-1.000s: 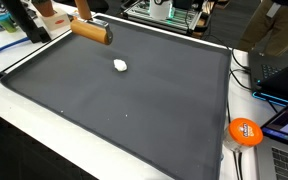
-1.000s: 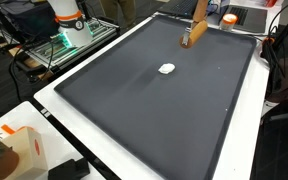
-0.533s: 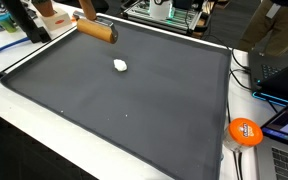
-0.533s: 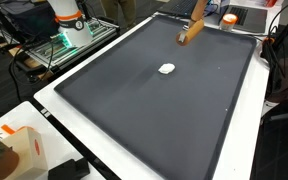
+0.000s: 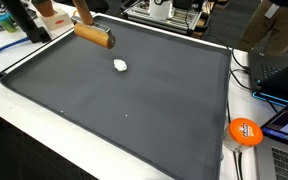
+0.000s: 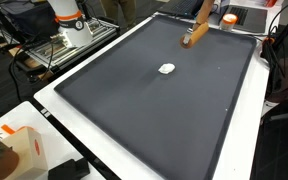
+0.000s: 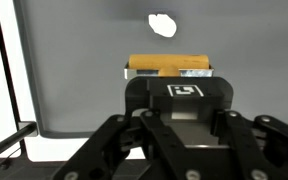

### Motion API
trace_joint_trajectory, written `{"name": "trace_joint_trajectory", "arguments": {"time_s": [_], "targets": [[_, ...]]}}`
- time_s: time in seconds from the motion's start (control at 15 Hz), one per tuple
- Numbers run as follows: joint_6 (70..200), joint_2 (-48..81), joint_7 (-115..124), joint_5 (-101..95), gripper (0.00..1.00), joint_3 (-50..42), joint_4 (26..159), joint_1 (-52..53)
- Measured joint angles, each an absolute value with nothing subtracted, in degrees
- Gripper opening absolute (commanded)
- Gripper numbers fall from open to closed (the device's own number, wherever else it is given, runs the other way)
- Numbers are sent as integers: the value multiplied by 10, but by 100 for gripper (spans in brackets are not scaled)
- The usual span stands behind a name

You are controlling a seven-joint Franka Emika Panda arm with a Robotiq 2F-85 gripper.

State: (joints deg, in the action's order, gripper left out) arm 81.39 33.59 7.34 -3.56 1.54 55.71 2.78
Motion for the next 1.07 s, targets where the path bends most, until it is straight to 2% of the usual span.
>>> {"name": "trace_joint_trajectory", "arguments": {"time_s": [0.47,1.07], "targets": [[814,379,89,-36,22,13,541,24],[757,444,91,-36,22,12,450,23]]}}
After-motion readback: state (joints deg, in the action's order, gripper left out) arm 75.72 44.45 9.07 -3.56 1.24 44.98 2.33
